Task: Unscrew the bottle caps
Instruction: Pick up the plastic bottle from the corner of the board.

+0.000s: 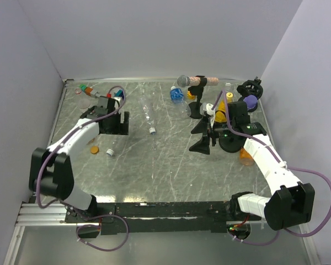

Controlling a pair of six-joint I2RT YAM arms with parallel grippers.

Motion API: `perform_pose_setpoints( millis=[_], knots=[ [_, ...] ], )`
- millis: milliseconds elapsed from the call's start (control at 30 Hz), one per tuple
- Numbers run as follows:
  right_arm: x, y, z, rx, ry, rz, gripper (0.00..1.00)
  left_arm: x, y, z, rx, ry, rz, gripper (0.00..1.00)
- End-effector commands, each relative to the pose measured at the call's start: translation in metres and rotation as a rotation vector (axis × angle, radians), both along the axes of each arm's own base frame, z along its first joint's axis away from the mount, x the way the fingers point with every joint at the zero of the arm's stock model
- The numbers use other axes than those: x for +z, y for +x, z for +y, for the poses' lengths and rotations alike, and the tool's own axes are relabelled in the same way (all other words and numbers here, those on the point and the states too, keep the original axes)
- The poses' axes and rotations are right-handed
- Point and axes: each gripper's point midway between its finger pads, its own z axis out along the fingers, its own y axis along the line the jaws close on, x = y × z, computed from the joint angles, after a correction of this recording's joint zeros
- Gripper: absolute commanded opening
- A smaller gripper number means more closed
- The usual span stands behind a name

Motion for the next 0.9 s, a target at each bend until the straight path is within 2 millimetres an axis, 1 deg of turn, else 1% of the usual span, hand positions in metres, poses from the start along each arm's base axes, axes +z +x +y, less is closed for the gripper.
perform_pose_setpoints(
  millis=[0, 100, 233, 333, 400, 433, 467, 500, 567, 633, 700, 867],
  knots=[
    [0.005, 0.001, -0.001, 0.020, 0.020, -0.038, 0.99, -0.009, 0.011, -0.002, -0.069, 0.087, 0.048, 0.91],
    [0.004, 0.001, -0.001, 0.020, 0.020, -0.035, 0.99, -0.025, 0.017, -0.002, -0.083, 0.129, 0.100, 0.88],
    [0.003, 0.001, 0.000, 0.022, 0.019, -0.030, 0.99, -0.044, 0.024, 0.003, -0.089, 0.188, 0.158, 0.78],
    [0.003, 0.001, -0.001, 0.019, 0.017, -0.031, 0.99, -0.058, 0.027, 0.000, -0.106, 0.192, 0.201, 0.72],
    [0.003, 0.002, -0.002, 0.015, 0.017, -0.031, 0.99, -0.064, 0.027, -0.004, -0.115, 0.182, 0.219, 0.67],
    [0.003, 0.002, -0.002, 0.015, 0.017, -0.031, 0.99, -0.066, 0.027, -0.005, -0.118, 0.173, 0.221, 0.63],
    [0.003, 0.002, -0.002, 0.015, 0.017, -0.031, 0.99, -0.066, 0.027, -0.006, -0.116, 0.169, 0.216, 0.58],
    [0.002, 0.003, -0.002, 0.013, 0.016, -0.028, 0.99, -0.065, 0.026, -0.007, -0.116, 0.160, 0.211, 0.56],
    [0.002, 0.002, -0.002, 0.017, 0.019, -0.025, 0.99, -0.063, 0.024, -0.010, -0.120, 0.149, 0.204, 0.45],
    [0.002, 0.002, -0.002, 0.018, 0.019, -0.022, 0.99, -0.059, 0.020, -0.012, -0.126, 0.140, 0.191, 0.42],
    [0.002, 0.002, -0.002, 0.020, 0.020, -0.019, 0.99, -0.053, 0.015, -0.012, -0.131, 0.129, 0.170, 0.36],
    [0.002, 0.000, -0.002, 0.032, 0.023, -0.023, 0.99, -0.026, 0.002, -0.016, -0.133, 0.083, 0.101, 0.34]
  ],
)
